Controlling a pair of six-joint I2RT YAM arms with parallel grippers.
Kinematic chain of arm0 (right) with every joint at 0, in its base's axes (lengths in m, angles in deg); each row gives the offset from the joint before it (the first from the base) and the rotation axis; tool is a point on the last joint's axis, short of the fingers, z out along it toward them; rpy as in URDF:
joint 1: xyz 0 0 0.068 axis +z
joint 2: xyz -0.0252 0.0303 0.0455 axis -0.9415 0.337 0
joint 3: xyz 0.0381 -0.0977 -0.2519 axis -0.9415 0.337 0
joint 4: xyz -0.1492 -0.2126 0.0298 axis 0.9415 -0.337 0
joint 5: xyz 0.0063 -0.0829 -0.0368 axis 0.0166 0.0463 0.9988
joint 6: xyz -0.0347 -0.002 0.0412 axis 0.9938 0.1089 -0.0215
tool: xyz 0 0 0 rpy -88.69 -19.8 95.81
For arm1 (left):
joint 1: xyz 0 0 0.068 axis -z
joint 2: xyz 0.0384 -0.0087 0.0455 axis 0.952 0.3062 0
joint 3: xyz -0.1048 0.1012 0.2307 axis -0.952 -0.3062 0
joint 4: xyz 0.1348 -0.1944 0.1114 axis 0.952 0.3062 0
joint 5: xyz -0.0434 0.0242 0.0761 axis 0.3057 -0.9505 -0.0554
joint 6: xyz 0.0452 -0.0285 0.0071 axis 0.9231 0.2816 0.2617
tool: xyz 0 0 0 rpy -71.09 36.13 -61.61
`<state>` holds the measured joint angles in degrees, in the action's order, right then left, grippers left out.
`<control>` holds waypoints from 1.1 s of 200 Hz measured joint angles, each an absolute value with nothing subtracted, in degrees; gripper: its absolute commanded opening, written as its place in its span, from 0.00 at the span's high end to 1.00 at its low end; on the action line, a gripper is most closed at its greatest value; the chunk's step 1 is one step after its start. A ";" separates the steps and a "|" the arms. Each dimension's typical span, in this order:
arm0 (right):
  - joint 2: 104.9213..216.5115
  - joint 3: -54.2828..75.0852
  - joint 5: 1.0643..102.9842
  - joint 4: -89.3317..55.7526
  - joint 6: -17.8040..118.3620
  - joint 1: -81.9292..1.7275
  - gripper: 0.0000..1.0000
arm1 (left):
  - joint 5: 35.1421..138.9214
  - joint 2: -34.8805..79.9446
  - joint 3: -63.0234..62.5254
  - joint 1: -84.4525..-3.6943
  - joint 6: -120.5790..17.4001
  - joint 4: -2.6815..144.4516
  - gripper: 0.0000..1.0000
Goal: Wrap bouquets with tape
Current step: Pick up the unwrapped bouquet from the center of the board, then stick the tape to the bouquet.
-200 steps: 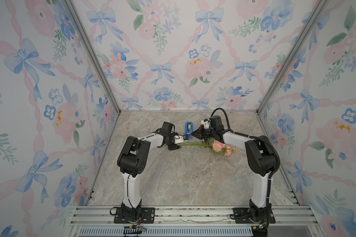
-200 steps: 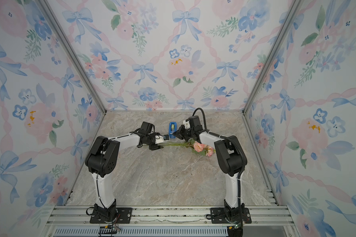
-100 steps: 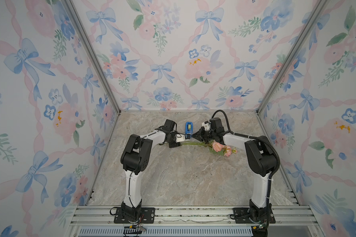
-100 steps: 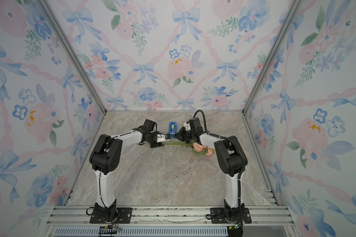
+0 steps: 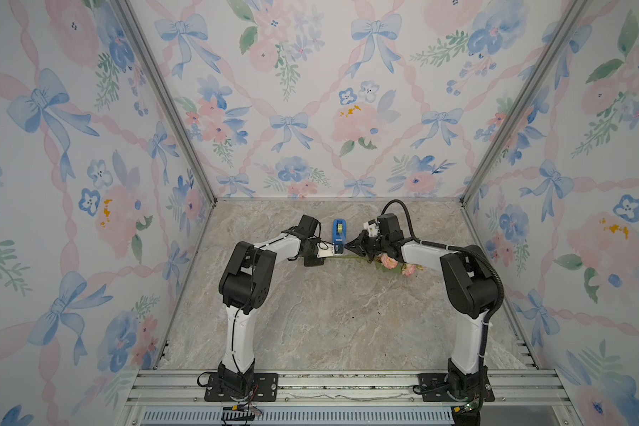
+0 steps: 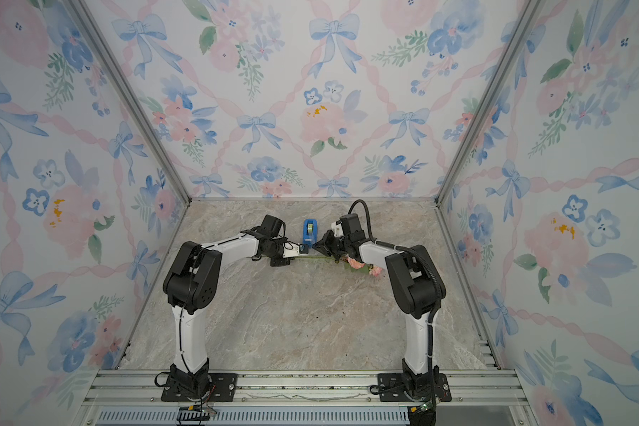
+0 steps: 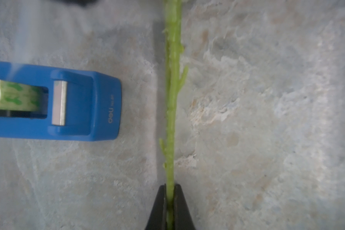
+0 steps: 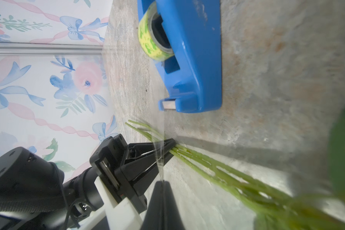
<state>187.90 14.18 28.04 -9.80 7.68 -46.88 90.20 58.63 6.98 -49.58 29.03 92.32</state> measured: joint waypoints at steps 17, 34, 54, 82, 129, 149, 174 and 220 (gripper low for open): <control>187.31 14.23 28.10 -9.80 7.68 -46.88 1.00 | 90.46 58.63 6.98 -49.61 28.90 92.30 1.00; 186.98 14.25 28.08 -9.77 7.68 -46.88 1.00 | 91.14 58.63 6.98 -49.69 28.81 92.30 1.00; 186.77 14.86 28.12 -9.45 7.68 -46.88 1.00 | 92.17 58.63 6.98 -49.98 28.41 92.50 1.00; 186.55 15.85 28.08 -9.73 7.68 -46.66 1.00 | 94.18 58.63 7.16 -50.57 27.41 93.63 1.00; 186.52 16.11 28.45 -9.62 7.70 -45.53 1.00 | 96.21 58.65 8.05 -51.18 26.21 95.62 1.00; 186.52 16.15 28.58 -9.64 7.70 -44.76 1.00 | 96.91 58.63 8.47 -51.33 25.81 96.17 1.00; 186.52 16.35 28.93 -9.66 7.74 -43.91 1.00 | 97.74 58.63 9.12 -51.62 25.46 96.72 1.00; 186.57 16.72 30.22 -9.71 8.18 -42.99 1.00 | 98.73 58.63 10.04 -51.86 24.98 96.78 1.00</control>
<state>186.57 16.72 30.22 -9.71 8.18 -42.99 98.73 58.63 10.04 -51.86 24.98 96.78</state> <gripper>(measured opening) 0.044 0.049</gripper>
